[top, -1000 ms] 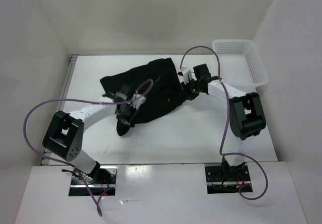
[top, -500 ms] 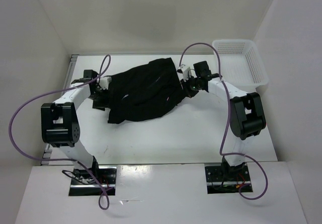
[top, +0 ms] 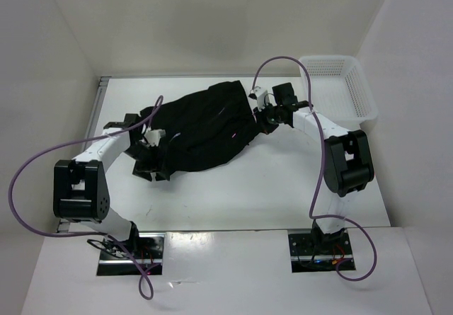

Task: Fold and stack the shorts
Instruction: Flatten the shorts out

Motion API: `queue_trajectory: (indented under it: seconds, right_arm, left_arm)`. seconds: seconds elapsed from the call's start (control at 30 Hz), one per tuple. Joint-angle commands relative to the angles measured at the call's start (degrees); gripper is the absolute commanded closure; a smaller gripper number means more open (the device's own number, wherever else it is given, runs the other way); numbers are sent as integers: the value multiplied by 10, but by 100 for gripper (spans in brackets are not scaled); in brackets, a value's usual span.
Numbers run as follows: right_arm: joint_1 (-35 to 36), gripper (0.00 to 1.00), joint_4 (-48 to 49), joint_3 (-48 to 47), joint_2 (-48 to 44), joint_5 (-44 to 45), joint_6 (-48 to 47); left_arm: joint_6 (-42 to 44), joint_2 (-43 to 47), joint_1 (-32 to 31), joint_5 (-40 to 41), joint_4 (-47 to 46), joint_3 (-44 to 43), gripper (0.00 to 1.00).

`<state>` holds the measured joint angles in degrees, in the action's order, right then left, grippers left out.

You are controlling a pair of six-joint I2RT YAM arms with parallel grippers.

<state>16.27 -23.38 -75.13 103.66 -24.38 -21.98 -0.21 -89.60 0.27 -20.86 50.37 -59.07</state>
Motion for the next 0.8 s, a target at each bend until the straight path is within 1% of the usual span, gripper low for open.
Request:
queue_trajectory:
  seconds: [0.0,0.1,0.2,0.27,0.4,0.43,0.5,0.57,0.67,0.7,0.77]
  right_arm:
    - [7,100,12,-18,0,-3,-3]
    - [7,100,12,-18,5,-3,-3]
    - [7,100,12,-18,5,-3,-3]
    - [7,100,12,-18,5,-3,-3]
    - [7,100,12,-12,5,-3,-9]
    - [7,100,12,-12,5,-3,-9]
    - [7,100,12,-12,5,2,-9]
    - [7,100,12,-12,5,2,-9]
    - [7,100,12,-18,5,2,-9]
    - [7,100,12,-18,5,2,-9]
    - [7,100,12,-18,5,2,-14]
  left_arm:
    - [2,26,-14,-9,51,21,17]
    - [2,18,-21,17,-25,33,14]
    - [2,3,-21,23,-64,11,14]
    - [2,-2,-21,9,-76,5,17]
    - [2,-18,-21,3,-88,-3,31]
    - [2,-18,-28,3,-88,-3,40]
    - [2,-18,-33,8,-88,4,49]
    - [2,-18,-33,8,-75,4,55]
    - [2,-23,-39,0,-47,4,55]
    - [2,-23,-39,0,-39,-1,51]
    - [2,-23,-39,7,-20,-6,47]
